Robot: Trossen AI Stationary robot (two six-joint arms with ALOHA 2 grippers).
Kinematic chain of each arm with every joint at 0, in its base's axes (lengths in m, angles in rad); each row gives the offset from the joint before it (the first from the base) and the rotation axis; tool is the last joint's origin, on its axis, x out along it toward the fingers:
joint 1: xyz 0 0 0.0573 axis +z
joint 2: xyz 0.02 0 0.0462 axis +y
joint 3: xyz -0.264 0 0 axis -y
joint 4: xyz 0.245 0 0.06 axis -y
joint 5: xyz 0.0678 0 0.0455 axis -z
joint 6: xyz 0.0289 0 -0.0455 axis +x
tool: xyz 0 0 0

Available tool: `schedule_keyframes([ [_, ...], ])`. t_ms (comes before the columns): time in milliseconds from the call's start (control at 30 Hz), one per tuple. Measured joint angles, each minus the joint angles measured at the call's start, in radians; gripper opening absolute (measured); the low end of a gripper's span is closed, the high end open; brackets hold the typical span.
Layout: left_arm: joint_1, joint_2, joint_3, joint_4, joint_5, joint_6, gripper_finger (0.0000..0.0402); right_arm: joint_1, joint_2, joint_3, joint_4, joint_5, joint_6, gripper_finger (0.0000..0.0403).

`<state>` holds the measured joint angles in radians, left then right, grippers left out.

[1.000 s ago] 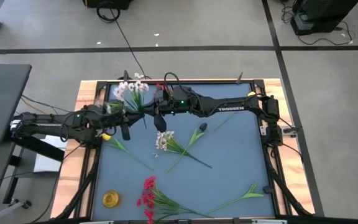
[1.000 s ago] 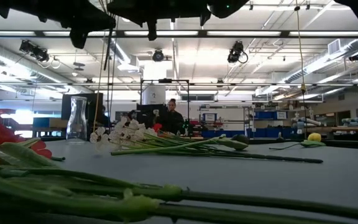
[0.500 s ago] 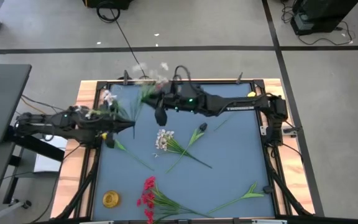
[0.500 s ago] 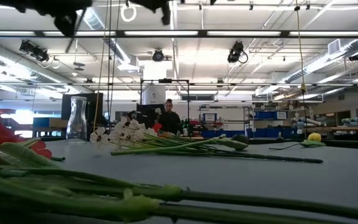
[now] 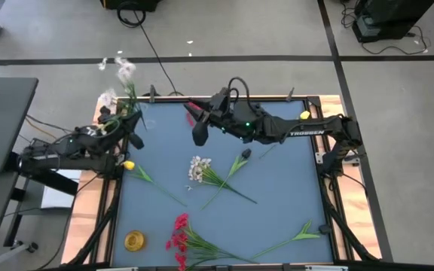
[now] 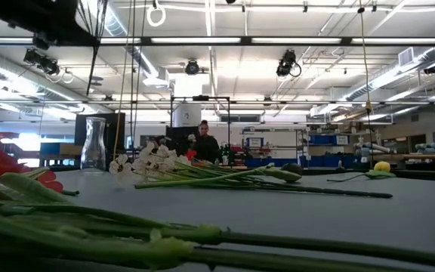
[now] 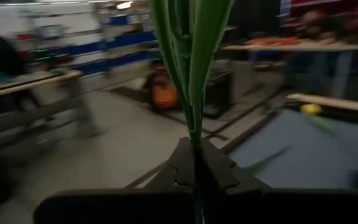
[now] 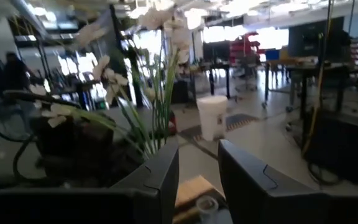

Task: Sort flowers into vase by color
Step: Put the right white flowers into the transparent vase

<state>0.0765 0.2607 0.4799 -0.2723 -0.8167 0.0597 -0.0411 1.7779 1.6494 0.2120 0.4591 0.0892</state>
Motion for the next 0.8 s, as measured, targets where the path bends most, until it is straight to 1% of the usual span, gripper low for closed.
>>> schedule_keyframes([
  [100, 0.097, 0.001, -0.038, 0.065, 0.000, 0.003, 0.0002, -0.018, 0.000, 0.000, -0.050, -0.004, 0.023, 0.0121],
  [167, 0.162, 0.001, -0.051, 0.118, 0.009, 0.035, 0.0002, -0.034, 0.000, 0.000, -0.084, -0.012, 0.033, 0.0121],
  [300, 0.301, 0.012, -0.058, 0.214, 0.041, 0.107, 0.0002, -0.075, 0.000, 0.000, -0.128, -0.078, 0.061, 0.0120],
  [433, 0.456, 0.062, -0.058, 0.237, 0.148, 0.076, 0.0009, -0.124, 0.000, 0.000, -0.144, -0.164, 0.074, 0.0120],
  [500, 0.535, 0.113, -0.060, 0.250, 0.219, 0.072, 0.0009, -0.148, 0.000, 0.000, -0.144, -0.200, 0.075, 0.0120],
  [600, 0.640, 0.199, -0.060, 0.325, 0.320, 0.067, 0.0007, -0.180, 0.000, 0.000, -0.148, -0.261, 0.076, 0.0120],
  [733, 0.743, 0.292, -0.060, 0.412, 0.375, 0.054, 0.0007, -0.210, 0.000, 0.000, -0.159, -0.339, 0.077, 0.0120],
  [800, 0.774, 0.319, -0.060, 0.419, 0.392, 0.030, 0.0007, -0.220, 0.000, 0.000, -0.177, -0.365, 0.076, 0.0120],
])
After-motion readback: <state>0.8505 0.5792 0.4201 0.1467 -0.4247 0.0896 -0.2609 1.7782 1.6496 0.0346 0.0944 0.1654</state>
